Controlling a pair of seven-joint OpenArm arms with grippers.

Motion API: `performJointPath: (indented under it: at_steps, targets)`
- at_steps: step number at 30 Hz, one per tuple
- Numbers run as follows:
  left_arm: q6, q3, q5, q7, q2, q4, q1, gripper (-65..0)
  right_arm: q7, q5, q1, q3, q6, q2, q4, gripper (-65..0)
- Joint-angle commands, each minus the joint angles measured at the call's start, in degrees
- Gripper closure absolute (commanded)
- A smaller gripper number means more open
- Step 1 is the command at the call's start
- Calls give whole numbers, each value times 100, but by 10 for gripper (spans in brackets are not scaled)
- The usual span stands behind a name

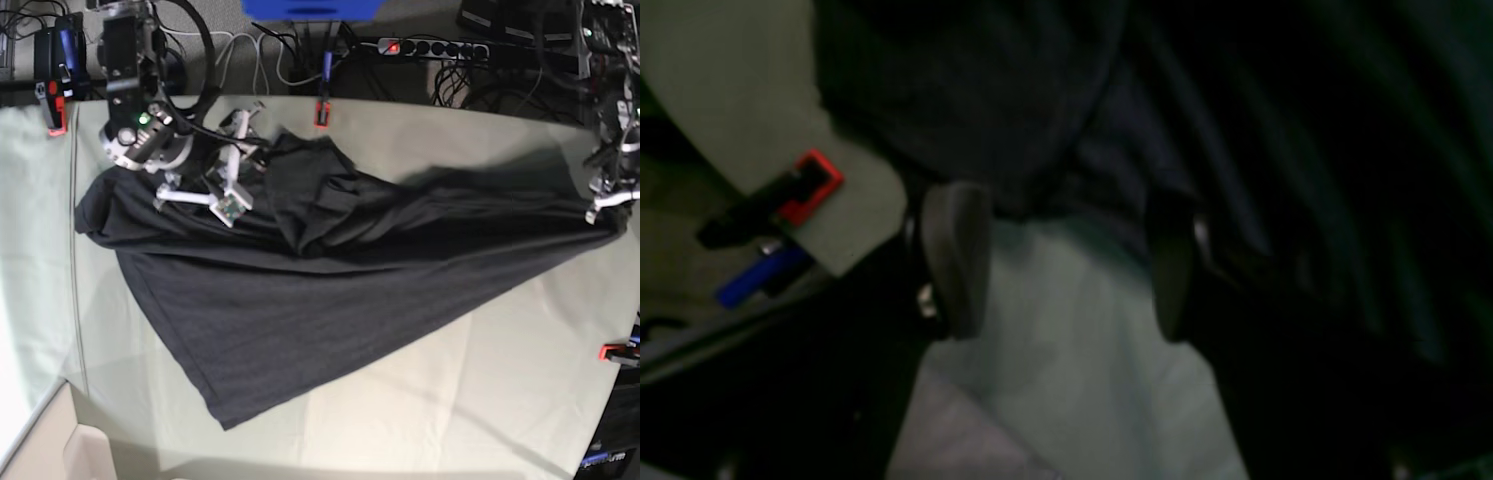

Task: Layout the t-shirt on the table in an organized manner, then fold the t-shirt properly
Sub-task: 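Regrasp the shirt fabric with the right gripper while the left holds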

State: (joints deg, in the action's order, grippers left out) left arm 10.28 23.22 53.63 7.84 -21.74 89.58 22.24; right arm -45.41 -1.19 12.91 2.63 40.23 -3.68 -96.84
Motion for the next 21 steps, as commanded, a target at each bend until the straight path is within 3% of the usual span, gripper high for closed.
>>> performJointPath:
  at_steps: [1,12,21]
  targets:
    - [-31,73,13,-181,-99,101,22,0,106,80,-64,5,-23,-5,-35,-370]
    - [-31,56,13,-181,-99,101,180,0,114,88,-99,14,-23,355,378,-371]
    - [-31,47,13,-181,-99,57,189,0,114,88,-407,14,-23,443,1073,-361]
